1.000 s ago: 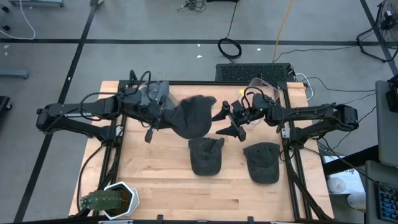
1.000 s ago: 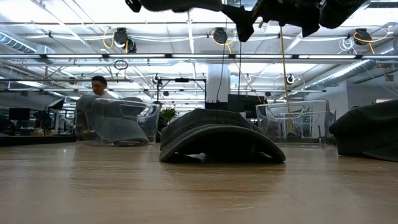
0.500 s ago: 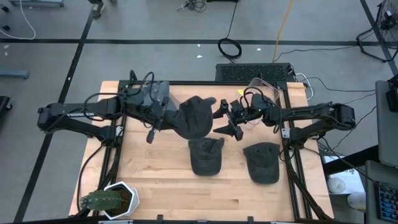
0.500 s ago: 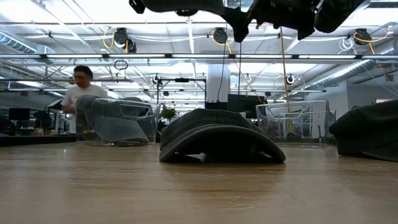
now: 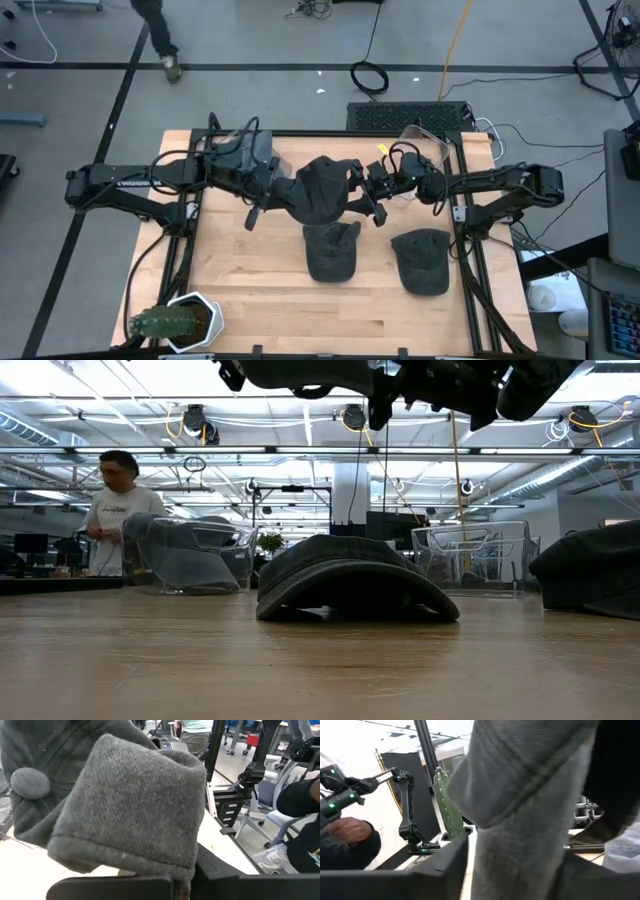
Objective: Pick & Place hat
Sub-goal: Put the left black cap into the right transparent bin
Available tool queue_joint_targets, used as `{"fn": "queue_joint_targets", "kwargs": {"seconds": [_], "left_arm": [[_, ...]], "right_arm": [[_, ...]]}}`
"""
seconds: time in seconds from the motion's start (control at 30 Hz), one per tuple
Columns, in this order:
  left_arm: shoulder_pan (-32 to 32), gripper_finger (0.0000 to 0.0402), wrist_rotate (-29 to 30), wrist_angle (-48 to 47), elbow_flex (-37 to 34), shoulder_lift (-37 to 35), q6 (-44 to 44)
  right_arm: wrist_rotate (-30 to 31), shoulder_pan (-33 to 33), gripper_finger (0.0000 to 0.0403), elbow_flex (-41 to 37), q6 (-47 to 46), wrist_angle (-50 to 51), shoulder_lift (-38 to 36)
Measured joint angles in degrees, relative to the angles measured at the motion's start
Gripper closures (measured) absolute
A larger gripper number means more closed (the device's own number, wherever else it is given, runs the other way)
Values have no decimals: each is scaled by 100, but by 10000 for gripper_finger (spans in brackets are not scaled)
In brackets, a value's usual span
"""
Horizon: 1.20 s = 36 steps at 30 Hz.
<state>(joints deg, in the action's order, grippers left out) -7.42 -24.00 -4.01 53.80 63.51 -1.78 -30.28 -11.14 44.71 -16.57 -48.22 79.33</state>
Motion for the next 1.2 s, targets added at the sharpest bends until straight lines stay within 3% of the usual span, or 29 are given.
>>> {"fn": "queue_joint_targets", "kwargs": {"seconds": [0.17,0.23,0.5,0.8,0.93,1.13,1.2], "left_arm": [[2,393,-23,22,0,0,42],[2,392,-27,45,0,4,39],[-5,321,248,122,0,-232,139],[-181,271,450,-326,4,-1367,247],[-199,264,756,-726,9,-1707,211],[-194,270,881,-1155,9,-1724,-1],[-190,270,950,-1159,9,-1678,-77]], "right_arm": [[-282,63,356,0,388,-49,-2],[-432,153,388,0,722,-79,-7],[14,378,400,0,1302,137,-82],[842,431,401,-2,1425,1111,-707],[2096,611,402,-9,1450,2160,-1263],[5611,1338,402,-377,1524,3332,-2159],[6476,1551,402,-584,1466,3535,-2432]]}}
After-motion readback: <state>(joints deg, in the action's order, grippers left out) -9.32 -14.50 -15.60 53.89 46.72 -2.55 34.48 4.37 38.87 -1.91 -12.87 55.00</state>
